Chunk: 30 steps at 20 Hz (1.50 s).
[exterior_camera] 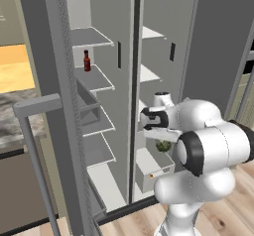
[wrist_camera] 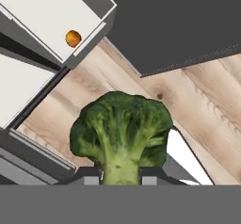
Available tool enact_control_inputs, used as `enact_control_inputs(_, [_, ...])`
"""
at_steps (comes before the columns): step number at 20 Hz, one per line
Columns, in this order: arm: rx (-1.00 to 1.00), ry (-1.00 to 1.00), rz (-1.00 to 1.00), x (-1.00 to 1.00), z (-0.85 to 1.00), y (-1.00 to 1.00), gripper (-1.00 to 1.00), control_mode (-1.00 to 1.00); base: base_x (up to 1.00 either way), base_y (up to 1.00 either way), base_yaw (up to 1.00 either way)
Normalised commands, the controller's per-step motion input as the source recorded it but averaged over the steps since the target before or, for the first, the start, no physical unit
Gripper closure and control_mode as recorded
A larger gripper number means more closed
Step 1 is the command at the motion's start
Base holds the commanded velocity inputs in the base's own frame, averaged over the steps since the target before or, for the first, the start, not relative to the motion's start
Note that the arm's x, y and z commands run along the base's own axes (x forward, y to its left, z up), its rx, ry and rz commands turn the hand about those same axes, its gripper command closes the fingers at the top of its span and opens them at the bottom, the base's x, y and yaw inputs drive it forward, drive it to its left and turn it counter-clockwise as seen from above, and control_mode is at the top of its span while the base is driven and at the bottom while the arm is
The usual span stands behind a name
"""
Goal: Take the broccoli and peach from the fridge shelf and place them in the freezer drawer to begin freezing them.
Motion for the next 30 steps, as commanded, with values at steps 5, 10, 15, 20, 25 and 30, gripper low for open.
enact_control_inputs(5, [0.00, -0.19, 0.00, 0.26, -0.77, -0.10, 1.00, -1.00, 0.00, 0.00, 0.00])
enact_control_inputs(10, [0.08, -0.12, 0.00, 0.04, -0.54, -0.12, 1.00, -1.00, 0.00, 0.00, 0.00])
enact_control_inputs(15, [0.11, 0.01, 0.00, 0.18, -0.50, -0.19, 1.00, -1.00, 0.00, 0.00, 0.00])
enact_control_inputs(20, [0.11, 0.10, 0.00, 0.18, -0.42, -0.30, 1.00, -1.00, 0.00, 0.00, 0.00])
enact_control_inputs(25, [0.06, 0.06, 0.00, 0.36, -0.32, -0.13, 1.00, -1.00, 0.00, 0.00, 0.00])
enact_control_inputs(30, [0.01, 0.05, 0.00, 0.60, -0.33, 0.00, 1.00, -1.00, 0.00, 0.00, 0.00])
